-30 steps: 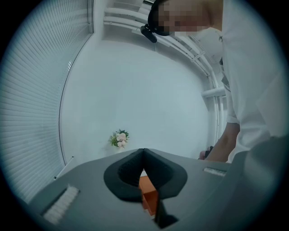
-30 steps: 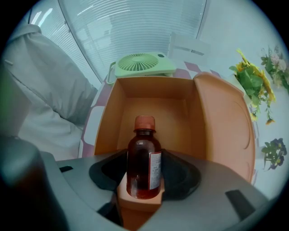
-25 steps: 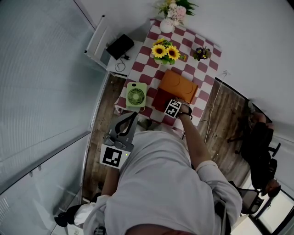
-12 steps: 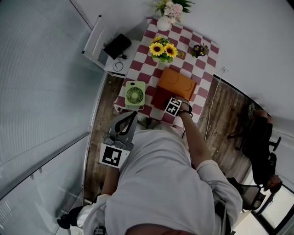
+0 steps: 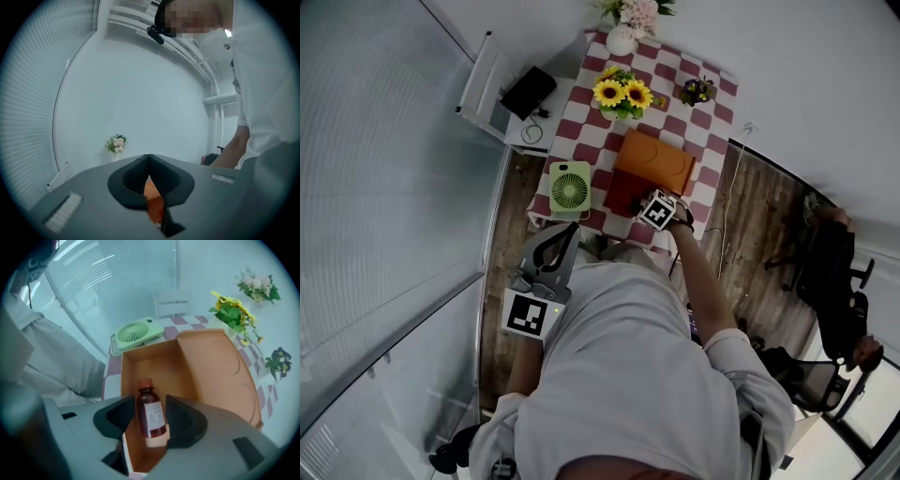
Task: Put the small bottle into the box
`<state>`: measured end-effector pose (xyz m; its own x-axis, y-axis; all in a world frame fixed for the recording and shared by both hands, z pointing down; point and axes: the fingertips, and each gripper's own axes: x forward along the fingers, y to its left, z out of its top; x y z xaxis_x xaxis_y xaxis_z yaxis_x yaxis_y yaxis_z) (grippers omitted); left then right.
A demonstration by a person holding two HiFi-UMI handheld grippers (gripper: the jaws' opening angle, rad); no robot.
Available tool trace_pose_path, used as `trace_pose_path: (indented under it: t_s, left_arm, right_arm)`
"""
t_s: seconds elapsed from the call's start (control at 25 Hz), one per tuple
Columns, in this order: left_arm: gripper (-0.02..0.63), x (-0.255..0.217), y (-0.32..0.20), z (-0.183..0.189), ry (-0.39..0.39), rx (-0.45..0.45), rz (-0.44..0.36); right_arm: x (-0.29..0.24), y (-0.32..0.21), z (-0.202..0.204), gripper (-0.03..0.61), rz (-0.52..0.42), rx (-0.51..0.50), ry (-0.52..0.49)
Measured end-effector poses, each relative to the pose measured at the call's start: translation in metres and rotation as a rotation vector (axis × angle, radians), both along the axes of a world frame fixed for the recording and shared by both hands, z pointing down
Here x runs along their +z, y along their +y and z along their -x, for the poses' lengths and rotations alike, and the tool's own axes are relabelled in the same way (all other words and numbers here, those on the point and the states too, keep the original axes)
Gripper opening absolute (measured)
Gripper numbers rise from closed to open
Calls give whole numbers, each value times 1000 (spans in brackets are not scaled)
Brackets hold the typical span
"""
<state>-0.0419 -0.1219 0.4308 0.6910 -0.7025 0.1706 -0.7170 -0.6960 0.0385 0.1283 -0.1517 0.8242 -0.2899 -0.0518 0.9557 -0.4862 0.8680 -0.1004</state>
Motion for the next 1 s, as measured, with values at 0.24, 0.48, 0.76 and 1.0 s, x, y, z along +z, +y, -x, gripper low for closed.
trace_pose_path:
  t_s: [0.24,0.48,0.76,1.0]
  left_arm:
    - [-5,0,-6,-14,15,74,-10]
    - [-5,-4,-12,-36,-33,201,-63]
    - [-5,-14,-21,-59,-49,305,-99]
    - [-5,-16,-26,-70,-11,322,-73]
  right_arm:
    - [-36,-2,15,182,-11,182,-198]
    - [-90,-2,28,155,-72,339,-409]
    - [-169,3,30,107,-196,487,-648]
    - [-241,9,13,55,-374,581,-765]
